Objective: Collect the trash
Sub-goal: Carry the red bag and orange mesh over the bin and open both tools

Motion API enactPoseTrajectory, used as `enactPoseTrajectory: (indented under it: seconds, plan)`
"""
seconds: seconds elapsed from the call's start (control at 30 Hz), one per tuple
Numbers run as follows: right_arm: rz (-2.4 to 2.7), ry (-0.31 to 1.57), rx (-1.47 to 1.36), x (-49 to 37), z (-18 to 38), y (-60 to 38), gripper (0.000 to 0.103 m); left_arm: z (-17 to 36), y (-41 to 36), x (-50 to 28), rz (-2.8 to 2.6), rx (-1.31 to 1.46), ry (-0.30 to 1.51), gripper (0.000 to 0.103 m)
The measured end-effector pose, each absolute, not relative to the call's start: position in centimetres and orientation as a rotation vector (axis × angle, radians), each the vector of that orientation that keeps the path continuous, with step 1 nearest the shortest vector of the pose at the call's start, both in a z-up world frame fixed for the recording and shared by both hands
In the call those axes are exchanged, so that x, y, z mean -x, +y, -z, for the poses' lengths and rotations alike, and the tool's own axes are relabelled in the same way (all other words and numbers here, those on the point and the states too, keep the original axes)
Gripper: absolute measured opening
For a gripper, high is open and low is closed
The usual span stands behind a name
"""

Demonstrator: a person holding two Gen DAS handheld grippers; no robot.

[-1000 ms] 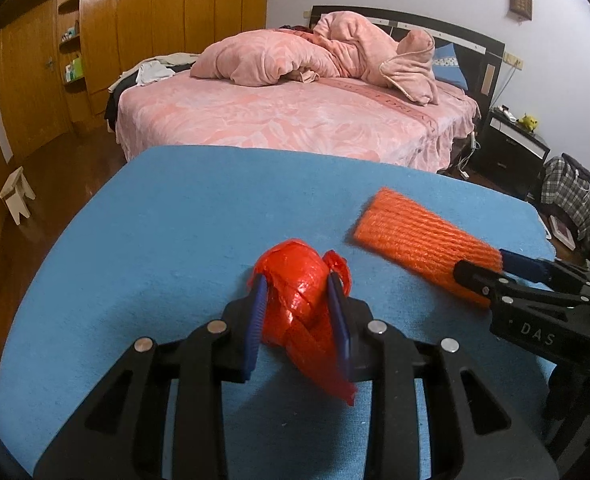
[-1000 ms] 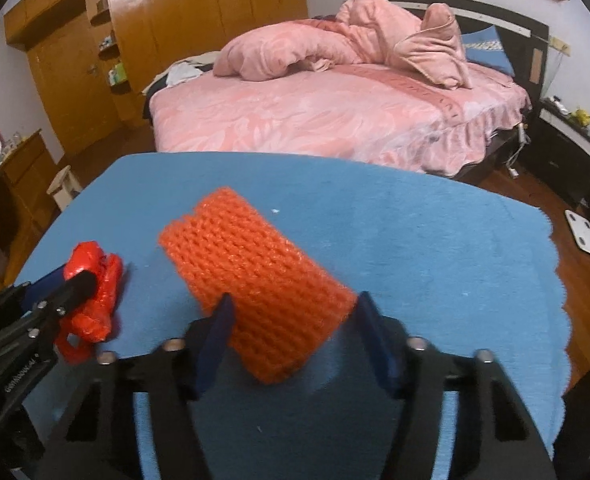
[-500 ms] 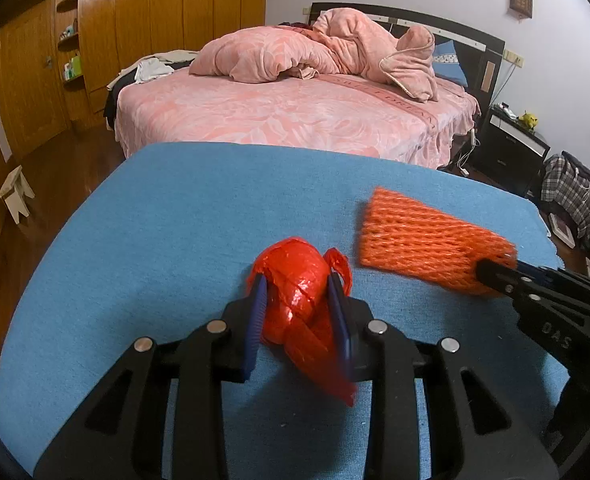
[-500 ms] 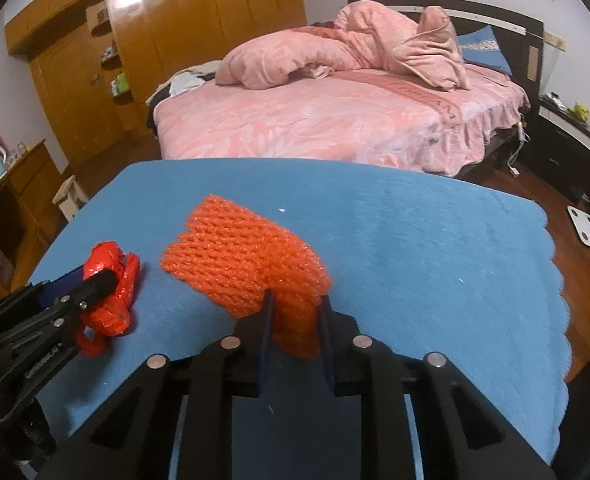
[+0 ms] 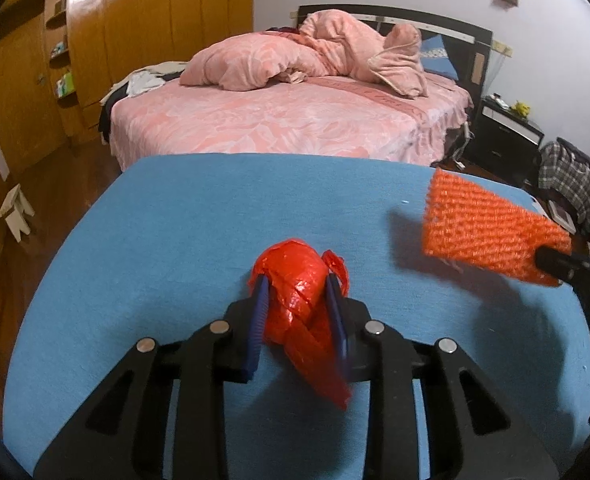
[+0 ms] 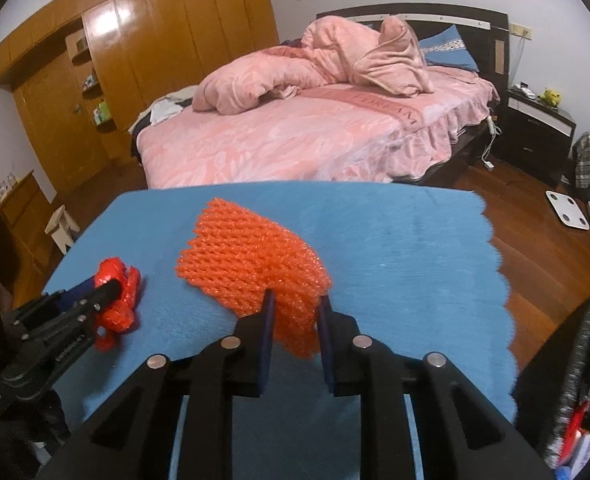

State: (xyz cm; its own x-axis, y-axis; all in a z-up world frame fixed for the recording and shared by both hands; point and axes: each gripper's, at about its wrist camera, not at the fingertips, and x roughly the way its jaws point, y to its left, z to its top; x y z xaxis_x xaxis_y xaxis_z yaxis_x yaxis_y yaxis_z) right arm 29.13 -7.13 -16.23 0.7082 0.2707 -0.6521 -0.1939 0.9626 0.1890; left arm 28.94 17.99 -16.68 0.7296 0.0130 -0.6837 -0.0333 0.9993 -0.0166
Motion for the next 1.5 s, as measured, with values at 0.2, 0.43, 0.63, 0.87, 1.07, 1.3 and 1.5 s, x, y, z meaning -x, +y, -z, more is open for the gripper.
enactPoseTrajectory:
  seconds: [0.2,0.43,0.63,0.87,1.07,1.3,1.5]
  plan:
    - [-0.236,0.705,-0.137,-26.9,14.6,-9.6,0.020,15.1,15.0,-26.3,0.038,0.042,0.716,0.027]
    - [-0.197,0.660,-0.141,-23.6,12.7,-13.1,0.020,12.8,11.0,-22.6,0.103,0.028,0.657,0.027]
    - [-0.171,0.640,-0.149,-20.2,11.8,-15.6,0.020,10.4,8.3,-20.1,0.137,0.047,0.619,0.027]
    - [-0.127,0.600,-0.166,-16.4,10.3,-19.3,0.020,7.7,4.8,-16.9,0.192,0.029,0.573,0.027]
    - [-0.092,0.553,-0.171,-13.3,8.7,-22.1,0.020,6.0,1.8,-14.6,0.251,0.014,0.539,0.027]
    - [-0.043,0.518,-0.184,-10.2,7.8,-25.4,0.020,4.5,-2.5,-12.6,0.342,-0.016,0.500,0.027]
    - [0.013,0.496,-0.199,-8.1,7.5,-28.3,0.020,4.1,-5.9,-11.6,0.408,-0.044,0.482,0.027]
